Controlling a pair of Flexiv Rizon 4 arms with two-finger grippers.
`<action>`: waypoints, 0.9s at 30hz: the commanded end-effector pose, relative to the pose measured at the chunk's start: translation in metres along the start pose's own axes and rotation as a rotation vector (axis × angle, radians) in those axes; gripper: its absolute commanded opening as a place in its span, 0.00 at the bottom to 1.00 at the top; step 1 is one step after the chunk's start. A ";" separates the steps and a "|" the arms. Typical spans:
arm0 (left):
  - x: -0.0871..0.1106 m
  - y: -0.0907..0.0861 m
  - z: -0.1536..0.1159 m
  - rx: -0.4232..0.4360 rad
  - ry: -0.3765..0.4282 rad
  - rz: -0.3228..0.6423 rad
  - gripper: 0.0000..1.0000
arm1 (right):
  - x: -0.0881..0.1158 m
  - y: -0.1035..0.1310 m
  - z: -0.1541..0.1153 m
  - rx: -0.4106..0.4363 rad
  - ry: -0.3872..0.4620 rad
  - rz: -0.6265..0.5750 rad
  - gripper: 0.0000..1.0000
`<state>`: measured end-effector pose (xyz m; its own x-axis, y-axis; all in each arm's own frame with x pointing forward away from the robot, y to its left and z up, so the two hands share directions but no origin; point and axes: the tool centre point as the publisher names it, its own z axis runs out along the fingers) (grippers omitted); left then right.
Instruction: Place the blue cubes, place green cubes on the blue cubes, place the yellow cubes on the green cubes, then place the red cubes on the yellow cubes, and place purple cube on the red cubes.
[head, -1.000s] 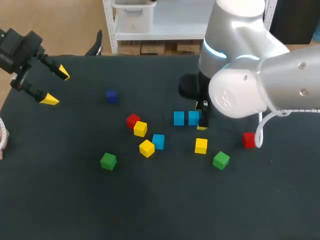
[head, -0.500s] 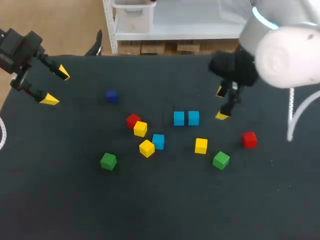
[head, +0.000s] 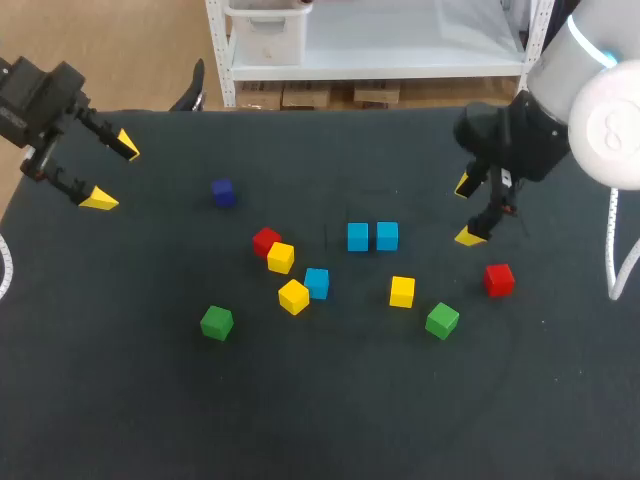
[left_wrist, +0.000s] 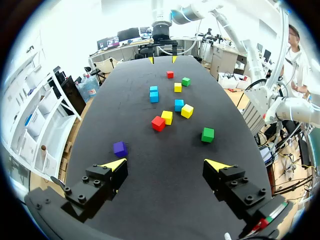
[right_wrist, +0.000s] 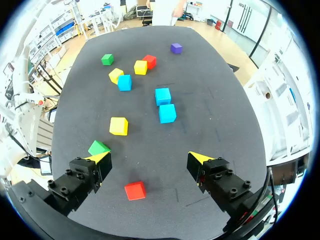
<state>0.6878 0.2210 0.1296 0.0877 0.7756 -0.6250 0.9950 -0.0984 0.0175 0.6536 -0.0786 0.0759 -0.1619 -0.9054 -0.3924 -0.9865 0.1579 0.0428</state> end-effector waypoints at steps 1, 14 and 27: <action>0.000 0.001 0.000 0.001 0.001 0.001 1.00 | 0.005 0.000 0.006 -0.011 -0.001 -0.003 1.00; 0.000 0.001 0.000 0.001 0.001 0.001 1.00 | 0.011 -0.011 0.002 -0.009 -0.009 -0.006 1.00; 0.000 0.001 0.000 0.001 0.001 0.001 1.00 | 0.023 -0.018 -0.009 0.042 -0.058 0.021 1.00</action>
<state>0.6878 0.2210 0.1296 0.0877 0.7756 -0.6250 0.9950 -0.0984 0.0175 0.6739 -0.0990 0.0753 -0.1790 -0.8872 -0.4252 -0.9823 0.1854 0.0266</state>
